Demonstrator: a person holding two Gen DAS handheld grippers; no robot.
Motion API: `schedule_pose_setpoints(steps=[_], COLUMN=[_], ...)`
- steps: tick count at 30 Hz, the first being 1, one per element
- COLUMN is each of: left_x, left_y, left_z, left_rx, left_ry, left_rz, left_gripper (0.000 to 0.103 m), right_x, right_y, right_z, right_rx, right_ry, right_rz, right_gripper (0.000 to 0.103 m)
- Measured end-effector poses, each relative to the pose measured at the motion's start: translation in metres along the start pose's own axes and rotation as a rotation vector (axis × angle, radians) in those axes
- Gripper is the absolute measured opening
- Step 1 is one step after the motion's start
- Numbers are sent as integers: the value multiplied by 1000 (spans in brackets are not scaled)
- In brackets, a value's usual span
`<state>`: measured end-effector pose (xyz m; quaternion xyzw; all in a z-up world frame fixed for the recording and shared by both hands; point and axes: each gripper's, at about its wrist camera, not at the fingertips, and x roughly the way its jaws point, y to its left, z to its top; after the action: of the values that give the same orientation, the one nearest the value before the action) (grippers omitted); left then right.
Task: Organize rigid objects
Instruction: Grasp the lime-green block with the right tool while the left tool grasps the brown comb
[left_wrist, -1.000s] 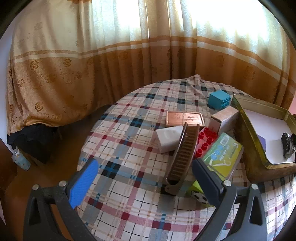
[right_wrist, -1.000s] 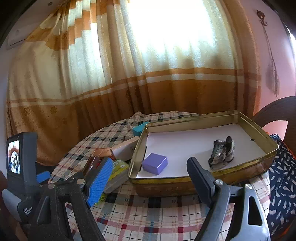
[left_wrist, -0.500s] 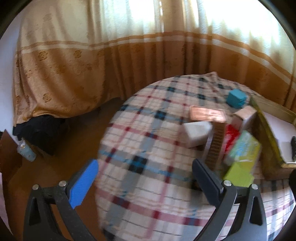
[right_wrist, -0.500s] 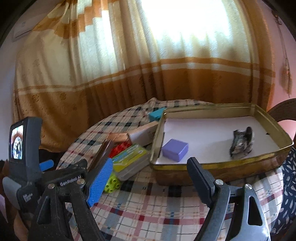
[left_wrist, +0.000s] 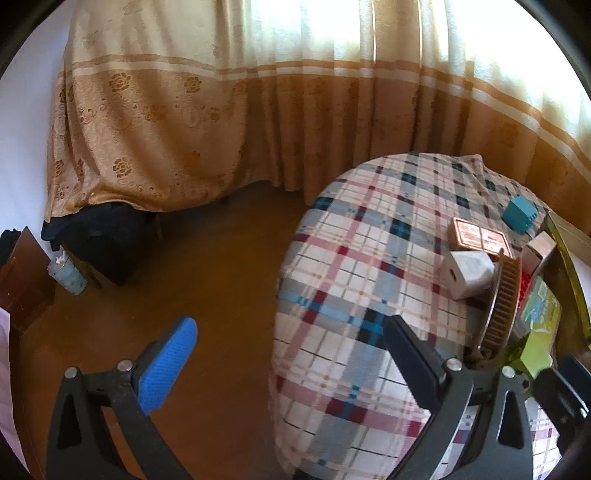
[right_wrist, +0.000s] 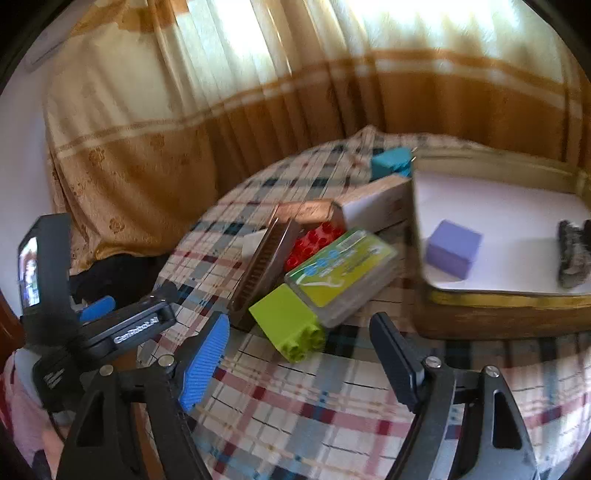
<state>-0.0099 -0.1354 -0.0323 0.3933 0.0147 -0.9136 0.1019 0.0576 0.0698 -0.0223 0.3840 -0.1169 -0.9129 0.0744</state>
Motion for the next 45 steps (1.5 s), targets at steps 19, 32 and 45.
schedule_pose_setpoints(steps=[19, 32, 45], left_x=[-8, -13, 14], left_y=[0, -67, -104], left_z=[3, 7, 8], left_rx=[17, 157, 234], left_ry=[-17, 31, 133], left_rz=[-28, -252, -236], left_gripper=[103, 100, 81], right_x=[18, -41, -40], right_y=[11, -20, -36], right_z=[-9, -14, -18], right_rx=[-47, -67, -27], right_ry=[109, -124, -120], right_rz=[124, -46, -42], right_gripper=[54, 54, 54])
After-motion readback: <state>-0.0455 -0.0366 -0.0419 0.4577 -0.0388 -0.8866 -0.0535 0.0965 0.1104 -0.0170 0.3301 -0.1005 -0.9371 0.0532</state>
